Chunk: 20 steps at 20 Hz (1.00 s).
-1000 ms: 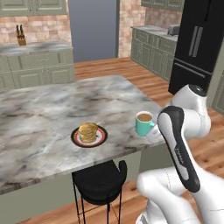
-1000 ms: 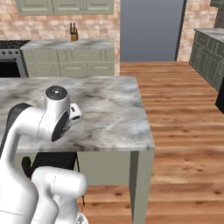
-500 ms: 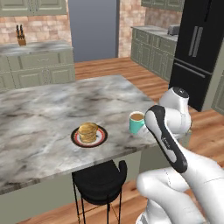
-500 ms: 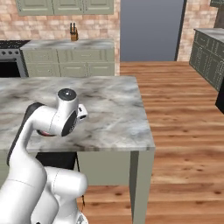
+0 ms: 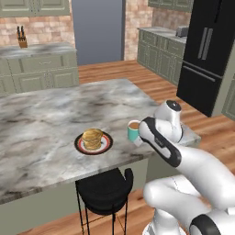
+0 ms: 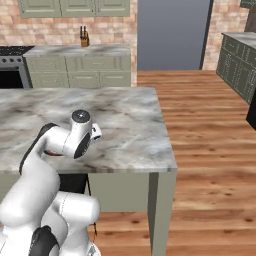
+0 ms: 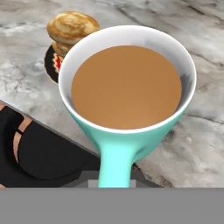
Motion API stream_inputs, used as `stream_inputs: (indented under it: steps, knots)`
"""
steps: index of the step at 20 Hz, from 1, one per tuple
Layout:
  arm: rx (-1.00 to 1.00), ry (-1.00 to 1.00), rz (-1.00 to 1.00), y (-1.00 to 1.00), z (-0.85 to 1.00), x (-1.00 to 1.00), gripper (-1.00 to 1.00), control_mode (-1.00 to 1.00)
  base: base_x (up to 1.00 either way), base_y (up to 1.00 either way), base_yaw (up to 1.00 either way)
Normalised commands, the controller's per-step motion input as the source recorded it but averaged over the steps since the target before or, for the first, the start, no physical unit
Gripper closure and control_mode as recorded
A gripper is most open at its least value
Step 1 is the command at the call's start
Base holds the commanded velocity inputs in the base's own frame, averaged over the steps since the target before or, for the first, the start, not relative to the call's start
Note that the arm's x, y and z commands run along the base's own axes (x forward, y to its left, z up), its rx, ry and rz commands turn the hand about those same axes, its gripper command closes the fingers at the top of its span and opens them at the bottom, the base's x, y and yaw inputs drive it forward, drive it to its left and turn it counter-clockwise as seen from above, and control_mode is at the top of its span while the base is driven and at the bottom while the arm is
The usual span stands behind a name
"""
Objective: Pick up the brewed coffee from the coffee machine and place it next to the breakfast plate on the dining counter.
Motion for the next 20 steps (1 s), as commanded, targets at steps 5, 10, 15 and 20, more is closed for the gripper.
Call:
stream_inputs:
  steps: [5, 10, 15, 20]
  knots:
    - [0.0, 0.02, -0.03, 0.0, -0.23, 0.51, 1.0, -1.0, 0.0, 0.0, 0.0]
    - [0.0, 0.03, 0.0, 0.12, -0.3, 0.57, 1.0, -1.0, 0.0, 0.0, 0.0]
    - [0.0, 0.01, 0.0, 0.13, -0.33, 0.51, 1.0, -1.0, 0.0, 0.0, 0.0]
    - [0.0, 0.01, 0.0, 0.01, -0.39, 0.51, 1.0, -1.0, 0.0, 0.0, 0.0]
